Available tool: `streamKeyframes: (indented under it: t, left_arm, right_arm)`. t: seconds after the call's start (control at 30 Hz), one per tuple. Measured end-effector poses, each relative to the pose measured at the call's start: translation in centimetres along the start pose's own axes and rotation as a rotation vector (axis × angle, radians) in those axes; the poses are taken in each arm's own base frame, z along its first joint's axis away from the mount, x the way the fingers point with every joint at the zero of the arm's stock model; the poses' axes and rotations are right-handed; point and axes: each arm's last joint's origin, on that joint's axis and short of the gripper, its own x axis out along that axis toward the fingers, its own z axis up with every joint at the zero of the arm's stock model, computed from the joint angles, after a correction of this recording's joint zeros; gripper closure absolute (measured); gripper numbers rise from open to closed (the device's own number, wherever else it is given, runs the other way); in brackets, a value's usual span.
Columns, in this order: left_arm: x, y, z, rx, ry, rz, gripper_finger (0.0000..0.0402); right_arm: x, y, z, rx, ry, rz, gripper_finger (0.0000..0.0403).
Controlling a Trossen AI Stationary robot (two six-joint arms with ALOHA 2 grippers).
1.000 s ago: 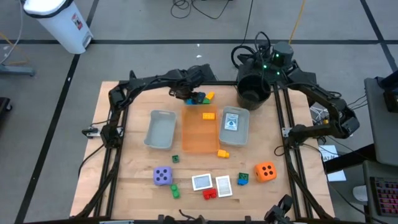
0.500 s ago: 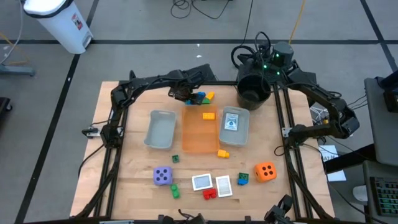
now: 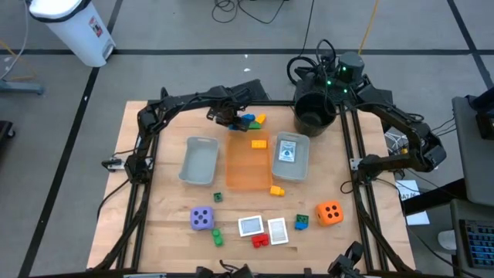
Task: Pick & Place Toys
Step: Put the blue game piece into the orange bin
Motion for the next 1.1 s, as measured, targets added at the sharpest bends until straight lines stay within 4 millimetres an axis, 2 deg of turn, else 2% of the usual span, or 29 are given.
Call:
streamKeyframes:
  t: [0.17,0.6,0.87,1.1]
  left_arm:
    - [0.0,0.0,0.0,0.003,0.002,-0.008,0.0311]
    - [0.0,0.1,0.2,0.052,0.014,-0.035,0.0395]
    - [0.0,0.6,0.5,0.072,0.025,-0.056,0.0398]
    - [-2.0,2.0,1.2,0.085,-0.009,-0.122,0.0399]
  right_arm:
    - [0.0,0.0,0.0,0.000,0.000,0.000,0.0303]
    - [0.0,0.0,0.0,0.000,0.000,-0.001,0.0303]
    - [0.0,0.0,0.0,0.000,-0.001,-0.002,0.0303]
    - [0.0,0.0,0.1,-0.006,-0.008,0.002,0.0303]
